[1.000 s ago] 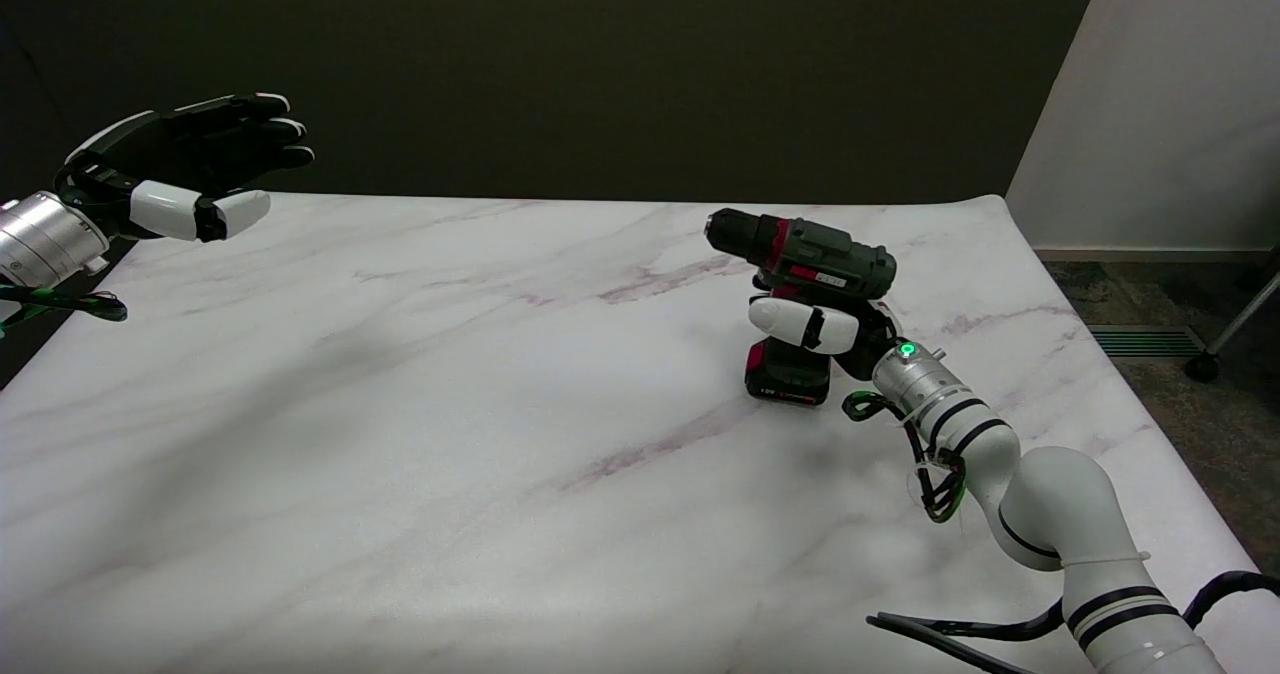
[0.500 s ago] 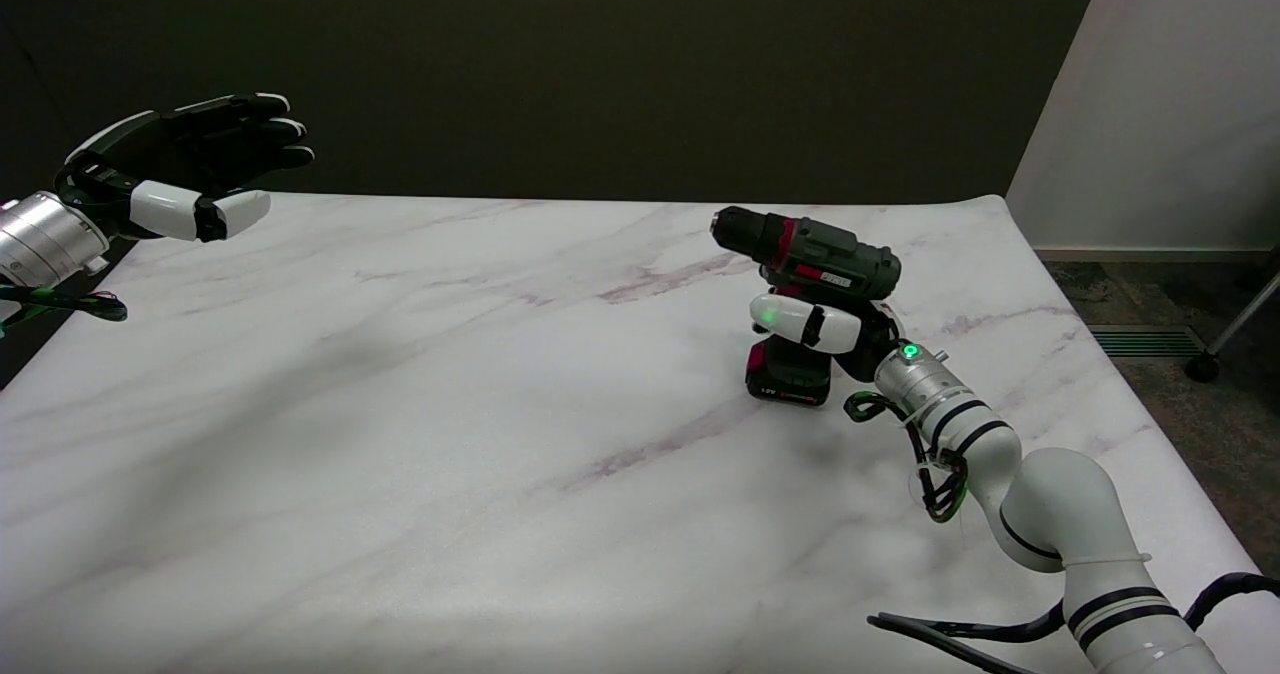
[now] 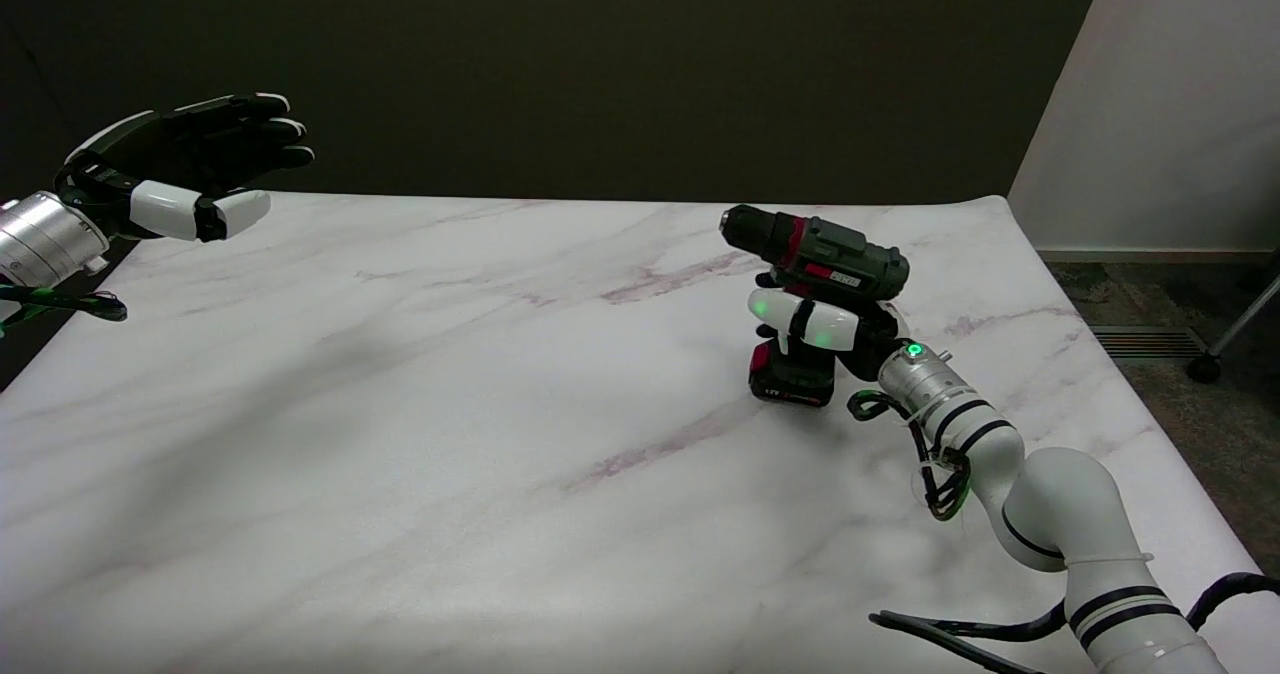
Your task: Pick up the power screwdriver.
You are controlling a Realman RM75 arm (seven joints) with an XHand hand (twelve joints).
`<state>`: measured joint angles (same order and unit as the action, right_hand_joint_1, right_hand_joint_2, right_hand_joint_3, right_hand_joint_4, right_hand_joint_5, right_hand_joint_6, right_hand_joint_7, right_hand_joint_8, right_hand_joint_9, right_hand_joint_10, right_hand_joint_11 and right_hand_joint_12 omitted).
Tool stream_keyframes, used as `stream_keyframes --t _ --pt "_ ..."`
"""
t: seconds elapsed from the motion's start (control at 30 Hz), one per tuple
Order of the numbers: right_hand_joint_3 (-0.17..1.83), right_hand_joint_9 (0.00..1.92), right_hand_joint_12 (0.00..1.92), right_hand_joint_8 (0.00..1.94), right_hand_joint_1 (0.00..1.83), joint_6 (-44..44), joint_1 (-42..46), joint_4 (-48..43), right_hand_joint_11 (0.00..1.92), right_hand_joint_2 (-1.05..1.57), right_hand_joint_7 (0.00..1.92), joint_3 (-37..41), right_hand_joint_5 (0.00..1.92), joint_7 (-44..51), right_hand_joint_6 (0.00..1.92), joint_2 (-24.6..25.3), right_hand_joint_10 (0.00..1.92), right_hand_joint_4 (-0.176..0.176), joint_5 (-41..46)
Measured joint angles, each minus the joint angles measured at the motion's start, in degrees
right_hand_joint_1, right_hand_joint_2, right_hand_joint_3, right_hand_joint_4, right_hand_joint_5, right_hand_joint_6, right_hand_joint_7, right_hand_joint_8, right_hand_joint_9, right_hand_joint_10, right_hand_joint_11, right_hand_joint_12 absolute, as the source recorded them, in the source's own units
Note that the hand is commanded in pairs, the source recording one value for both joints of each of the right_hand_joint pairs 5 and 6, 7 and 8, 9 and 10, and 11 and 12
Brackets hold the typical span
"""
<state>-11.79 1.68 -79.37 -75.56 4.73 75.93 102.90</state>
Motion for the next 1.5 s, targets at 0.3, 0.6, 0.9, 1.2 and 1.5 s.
stream_keyframes --t 0.3,0.6,0.9,1.2,1.5 --pt "0.76 1.92 1.57 1.92 1.02 0.3 -0.14 0.31 1.57 0.04 1.92 0.23 0.63 -0.01 0.63 -0.12 1.92 -0.176 0.09" --pt "0.71 1.92 1.83 1.92 1.02 0.58 -0.23 0.69 1.83 0.0 1.92 0.55 1.42 0.0 1.42 -0.18 1.92 0.176 0.74" --pt "0.69 1.92 1.89 1.92 1.0 0.78 -0.31 0.94 1.89 0.01 1.92 0.8 1.78 0.02 1.78 -0.2 1.92 0.176 1.2" --pt "0.72 1.92 1.92 1.92 1.0 1.09 -0.44 1.13 1.92 -0.02 1.92 0.95 1.92 0.05 1.92 -0.23 1.92 0.176 1.43" --pt "0.6 1.92 1.92 1.92 1.07 1.1 -0.57 1.28 1.92 -0.16 1.92 0.96 1.92 0.05 1.92 -0.26 1.92 0.176 1.52"
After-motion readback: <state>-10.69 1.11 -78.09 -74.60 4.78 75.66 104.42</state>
